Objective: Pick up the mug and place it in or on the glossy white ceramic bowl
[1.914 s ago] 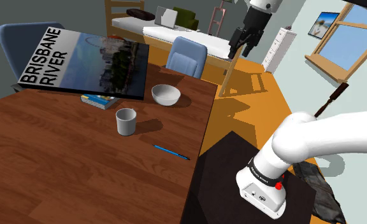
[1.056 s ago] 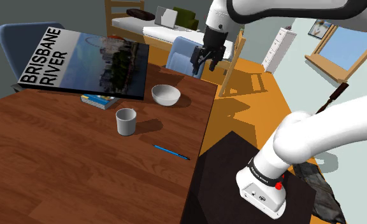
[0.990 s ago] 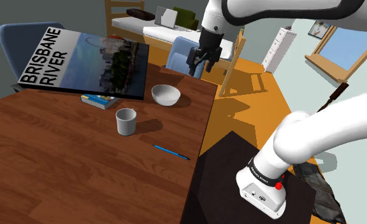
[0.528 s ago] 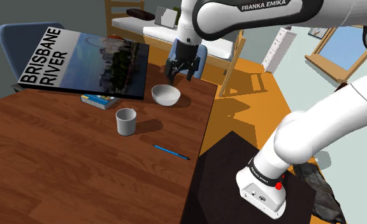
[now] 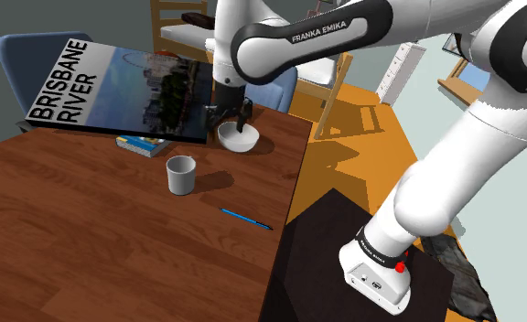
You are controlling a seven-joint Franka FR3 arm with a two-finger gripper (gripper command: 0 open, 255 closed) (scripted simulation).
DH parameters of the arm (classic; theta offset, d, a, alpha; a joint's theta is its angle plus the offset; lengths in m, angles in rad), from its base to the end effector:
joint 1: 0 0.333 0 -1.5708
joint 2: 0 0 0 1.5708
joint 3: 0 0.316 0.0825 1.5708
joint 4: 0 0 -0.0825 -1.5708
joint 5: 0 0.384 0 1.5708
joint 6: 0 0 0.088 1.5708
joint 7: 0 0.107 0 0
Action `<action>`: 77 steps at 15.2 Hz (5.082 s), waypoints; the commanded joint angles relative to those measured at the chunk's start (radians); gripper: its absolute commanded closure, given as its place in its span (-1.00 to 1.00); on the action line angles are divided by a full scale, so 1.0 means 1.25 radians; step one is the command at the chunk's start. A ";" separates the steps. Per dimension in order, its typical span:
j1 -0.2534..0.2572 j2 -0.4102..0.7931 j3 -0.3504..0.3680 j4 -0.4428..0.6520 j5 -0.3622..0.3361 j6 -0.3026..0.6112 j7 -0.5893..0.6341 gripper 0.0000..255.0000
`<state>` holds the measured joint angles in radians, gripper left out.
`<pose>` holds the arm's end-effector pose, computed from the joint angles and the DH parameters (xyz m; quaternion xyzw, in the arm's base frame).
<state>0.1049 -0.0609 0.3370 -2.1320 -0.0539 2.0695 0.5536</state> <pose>0.4776 0.2247 0.4328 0.9985 -0.0432 0.0138 0.0309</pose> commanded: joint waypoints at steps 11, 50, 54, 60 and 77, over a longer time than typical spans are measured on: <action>0.099 0.383 0.026 0.293 -0.139 0.025 0.170 -1.00; 0.126 0.446 0.022 0.385 -0.152 -0.012 0.183 1.00; 0.124 0.428 0.027 0.402 -0.143 -0.046 0.176 1.00; 0.123 0.405 0.033 0.434 -0.132 -0.099 0.167 1.00; -0.010 0.318 -0.007 0.400 -0.092 -0.132 -0.014 1.00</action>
<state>0.1089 0.3429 0.3354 -1.6234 -0.1722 1.8995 0.5596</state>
